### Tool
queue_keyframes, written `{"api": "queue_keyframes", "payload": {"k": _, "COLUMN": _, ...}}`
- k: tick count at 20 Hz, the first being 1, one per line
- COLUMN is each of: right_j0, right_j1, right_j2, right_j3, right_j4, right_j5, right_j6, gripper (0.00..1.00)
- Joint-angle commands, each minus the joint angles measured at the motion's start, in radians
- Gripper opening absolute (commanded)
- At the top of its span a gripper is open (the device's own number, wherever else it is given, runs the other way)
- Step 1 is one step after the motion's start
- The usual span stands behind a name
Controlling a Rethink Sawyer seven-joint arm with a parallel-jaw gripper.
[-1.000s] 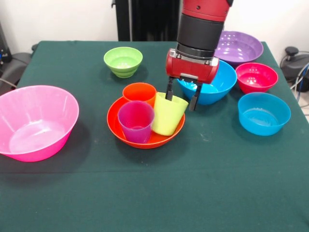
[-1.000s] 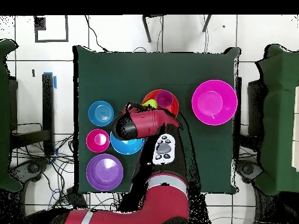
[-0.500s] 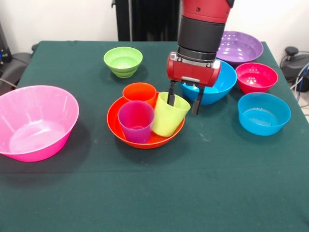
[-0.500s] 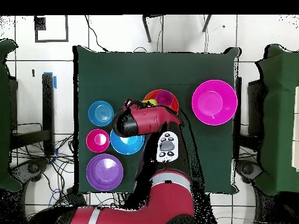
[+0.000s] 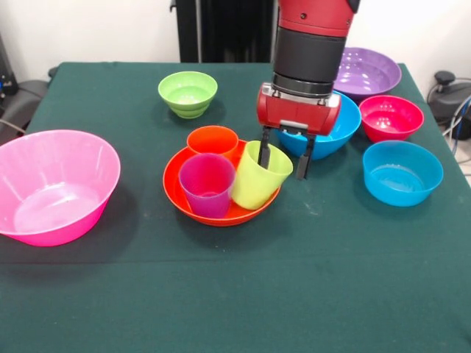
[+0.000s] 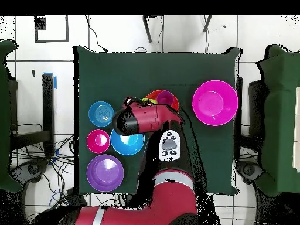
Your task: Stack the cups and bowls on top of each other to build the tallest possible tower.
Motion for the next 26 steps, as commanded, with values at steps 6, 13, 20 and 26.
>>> {"api": "queue_keyframes", "payload": {"k": 6, "right_j0": -0.021, "right_j1": 0.001, "right_j2": 0.091, "right_j3": -0.051, "right_j4": -0.005, "right_j5": 0.101, "right_j6": -0.013, "gripper": 1.00}}
{"api": "queue_keyframes", "payload": {"k": 13, "right_j0": -0.020, "right_j1": -0.010, "right_j2": 0.057, "right_j3": -0.030, "right_j4": -0.029, "right_j5": 0.105, "right_j6": -0.023, "gripper": 1.00}}
{"api": "queue_keyframes", "payload": {"k": 20, "right_j0": 0.000, "right_j1": 0.001, "right_j2": 0.028, "right_j3": -0.027, "right_j4": -0.037, "right_j5": 0.086, "right_j6": -0.005, "gripper": 1.00}}
{"api": "queue_keyframes", "payload": {"k": 26, "right_j0": -0.007, "right_j1": -0.004, "right_j2": 0.042, "right_j3": -0.021, "right_j4": -0.032, "right_j5": 0.086, "right_j6": -0.011, "gripper": 1.00}}
